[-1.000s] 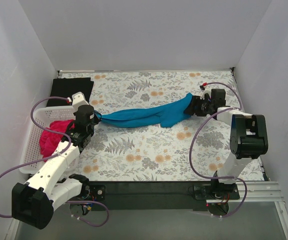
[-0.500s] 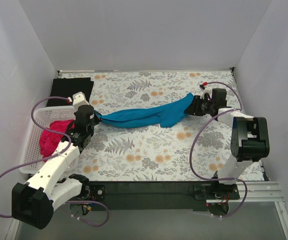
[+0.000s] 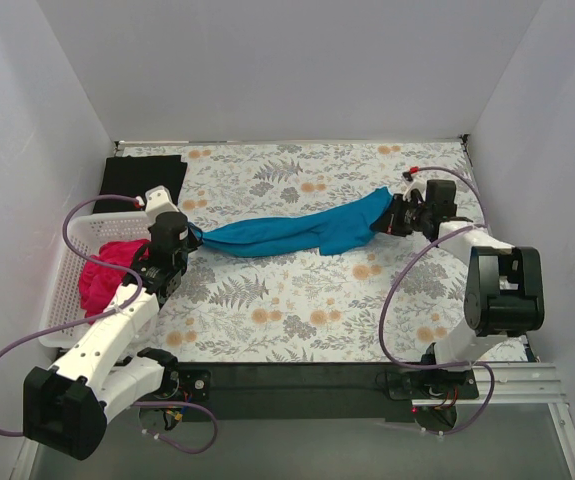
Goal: Fold and stack the t-shirts
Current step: Flatten the tshirt out
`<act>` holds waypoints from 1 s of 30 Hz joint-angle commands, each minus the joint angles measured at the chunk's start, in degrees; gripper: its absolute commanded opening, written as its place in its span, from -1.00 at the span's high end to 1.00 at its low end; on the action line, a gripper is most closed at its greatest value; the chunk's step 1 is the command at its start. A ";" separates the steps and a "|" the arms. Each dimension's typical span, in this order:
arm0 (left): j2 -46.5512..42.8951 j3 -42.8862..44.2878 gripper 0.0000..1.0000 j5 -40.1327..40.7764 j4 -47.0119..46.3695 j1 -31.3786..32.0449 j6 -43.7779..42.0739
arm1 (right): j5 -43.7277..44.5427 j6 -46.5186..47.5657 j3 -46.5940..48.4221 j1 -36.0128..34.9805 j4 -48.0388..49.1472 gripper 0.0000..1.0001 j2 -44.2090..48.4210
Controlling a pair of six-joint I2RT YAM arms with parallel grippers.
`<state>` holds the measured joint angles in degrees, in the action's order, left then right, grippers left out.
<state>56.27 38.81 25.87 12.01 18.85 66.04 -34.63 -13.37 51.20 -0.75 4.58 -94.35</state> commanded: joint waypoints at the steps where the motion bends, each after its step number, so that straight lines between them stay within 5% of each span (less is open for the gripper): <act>1: -1.60 -0.40 1.00 0.50 -0.41 -0.31 -0.12 | 1.67 -3.94 1.00 0.14 -4.48 0.97 7.41; 7: -2.48 -0.31 1.00 0.94 -0.23 -0.31 0.05 | 7.04 -6.67 6.36 0.14 -25.37 0.97 13.39; 13: -4.06 -0.93 1.00 1.99 -0.41 -0.31 0.05 | 2.56 -10.09 2.95 0.23 -30.16 0.97 18.67; 18: -3.36 -0.58 1.00 1.03 -0.23 -0.31 -0.03 | 7.64 -8.52 1.88 0.14 -29.80 0.95 15.87; 22: -3.45 -0.84 1.00 0.50 -0.23 -0.31 -0.12 | 15.28 -6.50 4.60 0.14 -29.02 0.75 9.28; 30: -2.75 -0.58 1.00 -0.56 -0.23 -0.31 0.05 | 24.25 -2.55 3.39 -0.82 -27.96 -0.11 11.81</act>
<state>53.65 38.17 25.56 11.97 18.85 66.04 -15.42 -18.68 54.22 -0.84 -24.23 -87.70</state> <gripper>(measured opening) 0.014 0.518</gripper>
